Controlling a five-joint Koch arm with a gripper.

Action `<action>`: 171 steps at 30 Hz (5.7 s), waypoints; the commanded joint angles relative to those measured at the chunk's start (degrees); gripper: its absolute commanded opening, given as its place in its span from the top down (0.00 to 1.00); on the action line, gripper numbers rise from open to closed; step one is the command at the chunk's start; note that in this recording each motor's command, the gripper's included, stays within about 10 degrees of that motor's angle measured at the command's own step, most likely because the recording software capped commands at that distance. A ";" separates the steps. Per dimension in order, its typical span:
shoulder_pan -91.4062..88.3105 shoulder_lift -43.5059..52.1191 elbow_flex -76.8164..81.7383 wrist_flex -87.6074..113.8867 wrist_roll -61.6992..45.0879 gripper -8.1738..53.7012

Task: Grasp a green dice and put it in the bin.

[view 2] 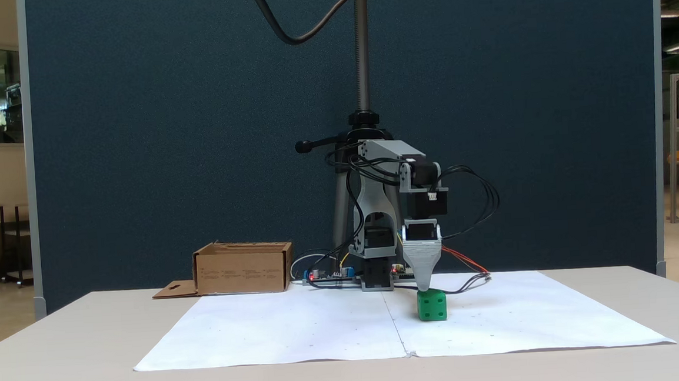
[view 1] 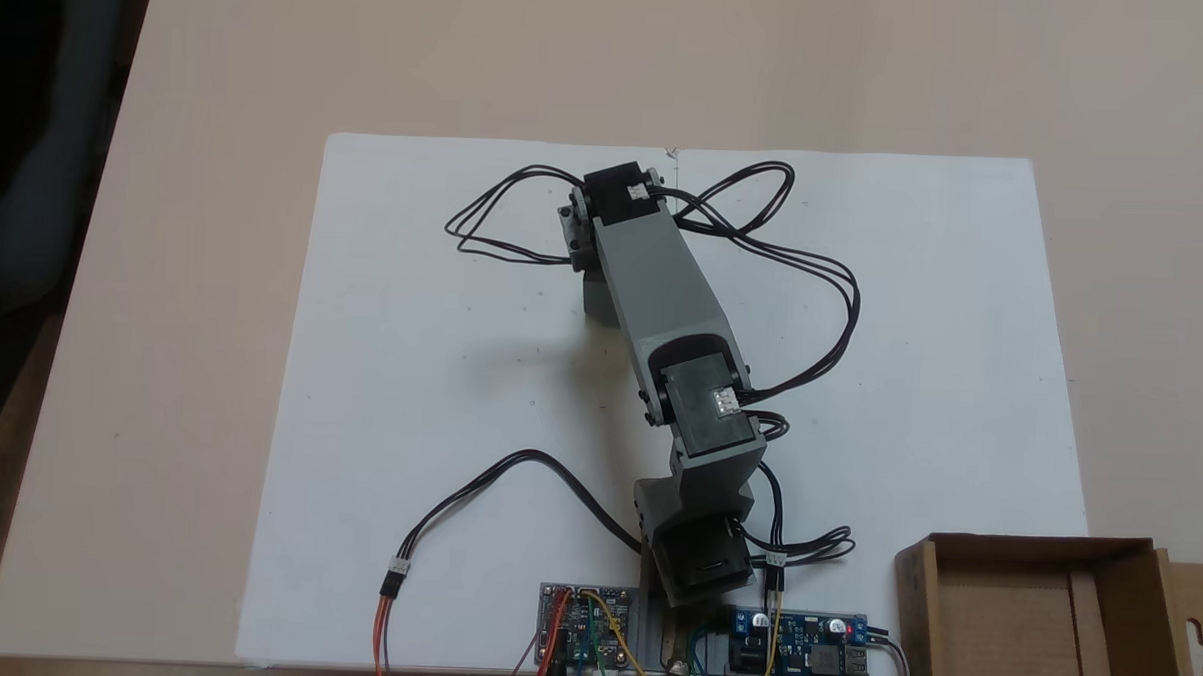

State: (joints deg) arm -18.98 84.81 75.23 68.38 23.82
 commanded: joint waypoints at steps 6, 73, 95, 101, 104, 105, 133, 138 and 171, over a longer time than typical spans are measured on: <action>-0.26 -2.46 -0.88 -1.58 4.13 0.18; -1.93 -6.59 -52.38 39.20 6.50 0.68; 90.42 1.14 -52.38 38.06 -34.08 0.68; 114.17 0.88 -52.38 37.97 -45.35 0.68; 120.59 -1.05 -52.38 37.88 -48.08 0.68; 121.03 -1.93 -52.38 37.88 -48.16 0.68; 124.54 -8.17 -51.33 34.72 -40.25 0.15; 121.38 -7.73 -51.33 31.11 -33.57 0.16; 33.49 9.05 -51.42 26.46 -20.13 0.15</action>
State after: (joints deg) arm 16.70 90.88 25.40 96.77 0.00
